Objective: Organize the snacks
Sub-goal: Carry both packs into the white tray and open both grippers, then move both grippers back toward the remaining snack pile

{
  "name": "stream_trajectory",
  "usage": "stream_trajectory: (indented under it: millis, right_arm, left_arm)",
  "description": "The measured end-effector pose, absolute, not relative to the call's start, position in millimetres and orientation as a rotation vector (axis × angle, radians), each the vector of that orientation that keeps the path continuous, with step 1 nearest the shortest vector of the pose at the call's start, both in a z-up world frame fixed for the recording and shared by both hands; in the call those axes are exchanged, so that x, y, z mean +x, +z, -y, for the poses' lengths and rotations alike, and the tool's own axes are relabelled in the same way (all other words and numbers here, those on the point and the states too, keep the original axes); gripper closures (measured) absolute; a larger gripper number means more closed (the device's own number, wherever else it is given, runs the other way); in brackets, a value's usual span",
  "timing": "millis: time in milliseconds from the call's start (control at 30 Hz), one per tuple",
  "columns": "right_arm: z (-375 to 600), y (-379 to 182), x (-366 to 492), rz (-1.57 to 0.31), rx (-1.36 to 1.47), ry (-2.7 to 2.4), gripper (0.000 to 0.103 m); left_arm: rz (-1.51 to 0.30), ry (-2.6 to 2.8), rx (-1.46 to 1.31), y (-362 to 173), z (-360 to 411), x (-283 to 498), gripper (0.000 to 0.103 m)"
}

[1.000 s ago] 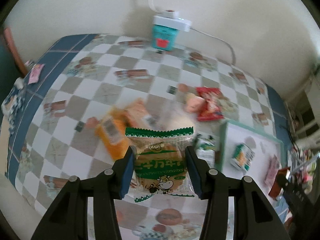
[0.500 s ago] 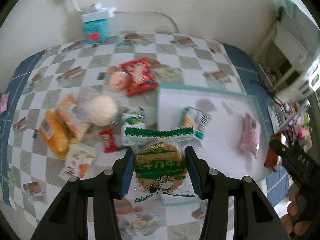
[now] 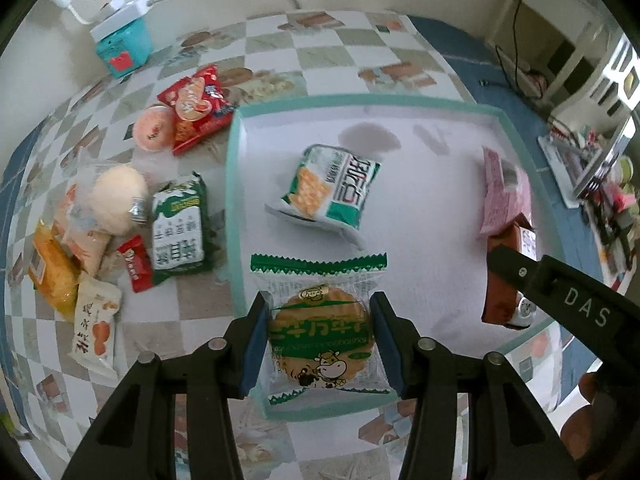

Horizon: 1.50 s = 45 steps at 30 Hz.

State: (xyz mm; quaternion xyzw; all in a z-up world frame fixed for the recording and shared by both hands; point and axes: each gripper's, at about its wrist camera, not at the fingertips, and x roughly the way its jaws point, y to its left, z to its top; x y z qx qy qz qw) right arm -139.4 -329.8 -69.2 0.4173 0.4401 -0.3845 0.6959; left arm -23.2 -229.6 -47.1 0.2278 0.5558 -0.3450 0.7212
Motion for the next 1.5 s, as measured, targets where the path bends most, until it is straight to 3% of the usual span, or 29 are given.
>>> stream_trajectory:
  millis: [500, 633, 833, 900, 967, 1033, 1100, 1233, 1333, 1500]
  right_arm:
    - [330.5, -71.5, -137.2, -0.996, 0.927, -0.847, 0.059]
    - [330.9, -71.1, -137.3, -0.996, 0.925, -0.849, 0.058]
    - [332.1, -68.6, -139.0, -1.0, 0.916, -0.864, 0.058]
    - [332.0, -66.0, -139.8, -0.995, 0.91, -0.87, 0.053]
    - [332.2, -63.4, -140.2, -0.99, 0.904, -0.873, 0.049]
    - [332.4, -60.6, -140.8, -0.986, 0.896, -0.883, 0.047]
    - [331.8, -57.3, -140.1, -0.978, 0.887, -0.887, 0.038]
    - [328.0, -51.0, -138.1, -0.965, 0.868, -0.887, 0.035]
    - [323.2, -48.3, -134.1, -0.959, 0.848, -0.877, 0.018]
    - [316.8, -47.6, -125.9, -0.972, 0.81, -0.862, 0.015]
  left_arm:
    - [-1.24, -0.742, 0.555, -67.4, 239.9, -28.8, 0.051]
    - [-1.242, -0.738, 0.548, -67.5, 239.6, -28.4, 0.037]
    - [-1.237, -0.74, 0.534, -62.3, 236.7, -23.2, 0.036]
    - [-1.236, -0.74, 0.523, -59.6, 235.1, -21.5, 0.033]
    - [-1.232, -0.736, 0.508, -55.9, 232.2, -17.4, 0.015]
    - [-1.228, -0.732, 0.486, -51.5, 227.6, -14.0, 0.015]
    - [-1.226, -0.719, 0.458, -46.8, 221.5, -9.2, 0.015]
    - [-1.224, -0.668, 0.372, -36.5, 203.5, 10.1, 0.015]
    - [-1.238, -0.613, 0.297, -33.0, 184.5, 26.9, 0.014]
    - [-1.246, -0.489, 0.236, -31.0, 153.0, 53.9, 0.005]
